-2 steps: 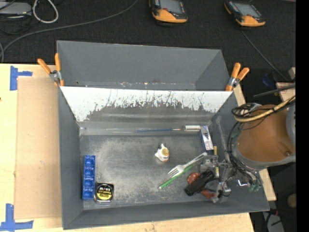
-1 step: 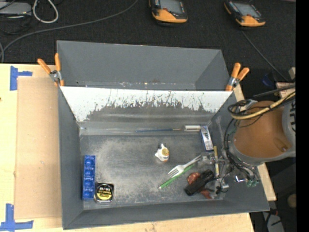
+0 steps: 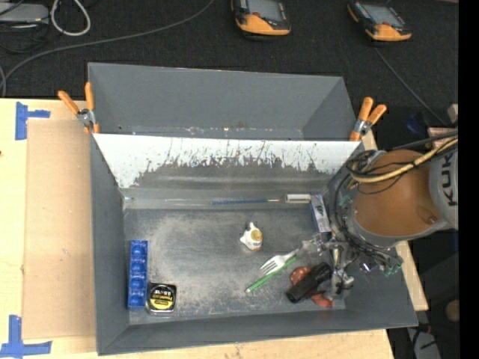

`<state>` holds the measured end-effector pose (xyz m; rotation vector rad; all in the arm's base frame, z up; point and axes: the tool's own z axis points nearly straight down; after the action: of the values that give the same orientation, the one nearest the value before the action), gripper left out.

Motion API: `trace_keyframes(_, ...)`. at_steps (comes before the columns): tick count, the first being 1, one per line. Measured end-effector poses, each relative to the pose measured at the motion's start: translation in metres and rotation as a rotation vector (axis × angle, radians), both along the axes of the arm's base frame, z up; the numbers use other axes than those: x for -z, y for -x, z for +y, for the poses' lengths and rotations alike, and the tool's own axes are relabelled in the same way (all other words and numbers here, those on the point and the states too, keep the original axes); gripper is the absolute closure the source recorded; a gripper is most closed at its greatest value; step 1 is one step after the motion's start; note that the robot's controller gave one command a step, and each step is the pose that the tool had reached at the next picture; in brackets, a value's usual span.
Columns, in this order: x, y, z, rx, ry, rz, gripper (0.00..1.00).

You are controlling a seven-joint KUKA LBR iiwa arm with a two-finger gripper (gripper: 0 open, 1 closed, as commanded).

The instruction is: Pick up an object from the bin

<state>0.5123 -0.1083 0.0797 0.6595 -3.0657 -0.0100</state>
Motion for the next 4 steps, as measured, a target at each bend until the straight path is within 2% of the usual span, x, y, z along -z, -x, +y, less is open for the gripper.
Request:
trace_keyframes(1,0.003,0.007,-0.006,0.066,-0.001,0.0,0.0)
trace_keyframes(2,0.005,0.016,-0.039,-0.107,-0.004,-0.002,1.0)
trace_keyframes(3,0.005,0.016,-0.039,-0.108,-0.004,-0.002,1.0)
trace_keyframes(4,-0.065,0.03,-0.02,-0.135,-0.008,0.005,1.0)
